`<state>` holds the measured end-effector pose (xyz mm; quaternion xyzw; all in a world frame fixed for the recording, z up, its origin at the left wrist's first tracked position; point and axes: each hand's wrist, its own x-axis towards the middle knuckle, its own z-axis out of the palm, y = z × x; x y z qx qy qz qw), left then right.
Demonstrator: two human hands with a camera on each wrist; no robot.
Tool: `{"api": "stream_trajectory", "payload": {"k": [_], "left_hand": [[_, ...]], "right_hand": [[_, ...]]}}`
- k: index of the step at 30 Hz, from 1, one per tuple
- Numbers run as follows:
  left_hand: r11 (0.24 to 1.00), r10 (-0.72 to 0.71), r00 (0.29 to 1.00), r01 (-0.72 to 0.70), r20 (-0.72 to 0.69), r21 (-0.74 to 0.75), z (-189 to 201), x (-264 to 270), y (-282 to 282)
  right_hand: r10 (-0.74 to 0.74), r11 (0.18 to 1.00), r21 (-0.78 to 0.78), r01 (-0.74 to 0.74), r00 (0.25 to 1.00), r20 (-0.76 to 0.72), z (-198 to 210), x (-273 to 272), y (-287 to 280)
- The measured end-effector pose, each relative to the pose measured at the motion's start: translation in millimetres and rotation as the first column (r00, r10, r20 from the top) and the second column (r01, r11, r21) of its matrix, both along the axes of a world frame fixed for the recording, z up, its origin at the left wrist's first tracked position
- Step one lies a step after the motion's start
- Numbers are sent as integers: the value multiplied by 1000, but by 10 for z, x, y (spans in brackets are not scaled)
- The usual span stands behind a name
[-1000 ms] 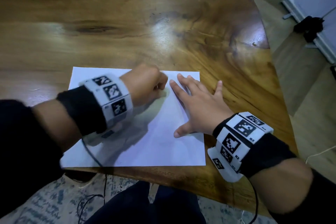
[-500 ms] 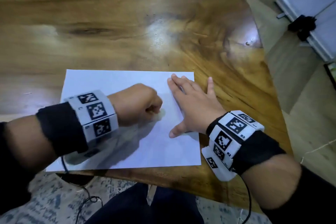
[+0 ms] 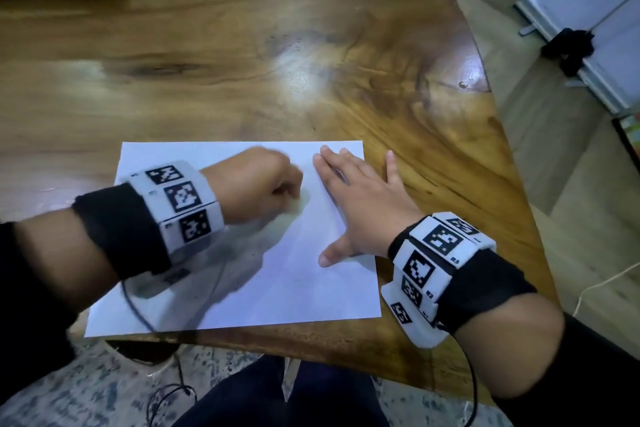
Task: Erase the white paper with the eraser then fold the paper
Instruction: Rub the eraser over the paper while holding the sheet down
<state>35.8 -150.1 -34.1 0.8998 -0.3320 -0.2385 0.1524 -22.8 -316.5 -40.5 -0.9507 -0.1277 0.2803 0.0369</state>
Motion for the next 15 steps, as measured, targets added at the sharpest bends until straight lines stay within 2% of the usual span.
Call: {"api": "stream_trajectory", "payload": {"k": [2,4,7,9,10,12,15], "left_hand": [[994,98,990,-94,106,-48,-18,133,-101],[989,118,985,-106,124,-103,-35,130,-124],[995,-14,999,19,45,-94,-36,-105,20],[993,-121,992,121,-41,-7,4,-202,96],[991,-130,989,133,-76,26,25,-177,98],[997,-71,995,73,-63,31,65,-35,21],[994,93,992,-88,84,-68,53,180,-202]], "right_hand": [[3,1000,-5,-3,1000,1,2,-4,-1],[7,1000,-13,-7,1000,4,1,0,0],[6,1000,-1,-6,1000,8,-11,4,-7],[-7,1000,24,7,1000,3,-13,1,-10],[-10,999,34,10,1000,2,-17,-3,-11],[-16,999,45,16,1000,6,-27,-8,-11],[-25,998,51,24,1000,14,-48,-7,-10]]}}
